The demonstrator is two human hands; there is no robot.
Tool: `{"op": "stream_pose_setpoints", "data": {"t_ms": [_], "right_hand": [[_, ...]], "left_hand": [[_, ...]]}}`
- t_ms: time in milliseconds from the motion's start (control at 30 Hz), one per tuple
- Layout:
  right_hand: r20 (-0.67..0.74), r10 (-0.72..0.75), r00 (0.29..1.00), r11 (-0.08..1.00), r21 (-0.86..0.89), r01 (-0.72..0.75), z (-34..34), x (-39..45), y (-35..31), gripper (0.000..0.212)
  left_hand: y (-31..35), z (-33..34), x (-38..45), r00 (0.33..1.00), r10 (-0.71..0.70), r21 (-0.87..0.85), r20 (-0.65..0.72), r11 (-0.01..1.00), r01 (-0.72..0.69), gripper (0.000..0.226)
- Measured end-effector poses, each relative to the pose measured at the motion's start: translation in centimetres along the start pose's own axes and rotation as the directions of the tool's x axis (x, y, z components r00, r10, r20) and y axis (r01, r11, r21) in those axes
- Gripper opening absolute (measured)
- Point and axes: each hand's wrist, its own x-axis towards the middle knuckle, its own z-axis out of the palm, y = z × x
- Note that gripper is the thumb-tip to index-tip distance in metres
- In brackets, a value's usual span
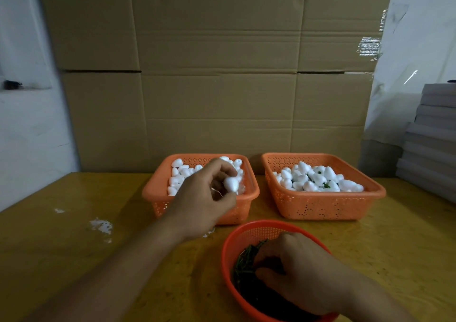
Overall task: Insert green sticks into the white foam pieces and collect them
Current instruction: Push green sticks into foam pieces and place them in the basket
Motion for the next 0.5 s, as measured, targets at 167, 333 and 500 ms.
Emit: {"op": "stream_pose_setpoints", "data": {"t_ms": [167,333,500], "right_hand": [[0.012,0.019,1.000,1.000,0.009,-0.020,0.0,0.0,0.1,0.026],[0.014,0.044,0.999,0.999,0.012,-0.044,0.0,0.0,0.3,0.021],[0.027,0.050,0.998,0.999,0.017,-0.050,0.0,0.0,0.4,0.020]], "left_hand": [[0.4,1.7,-3.1,1.000,0.017,-0.185,0.003,0.983,-0.016,0.011],[0.5,2.4,-4.3,0.999,-0.006,-0.262,0.032,0.965,0.014,0.015],[0.7,2.6,-5.1,0.998,-0.007,-0.319,0.060,0.947,0.025,0.018]]}}
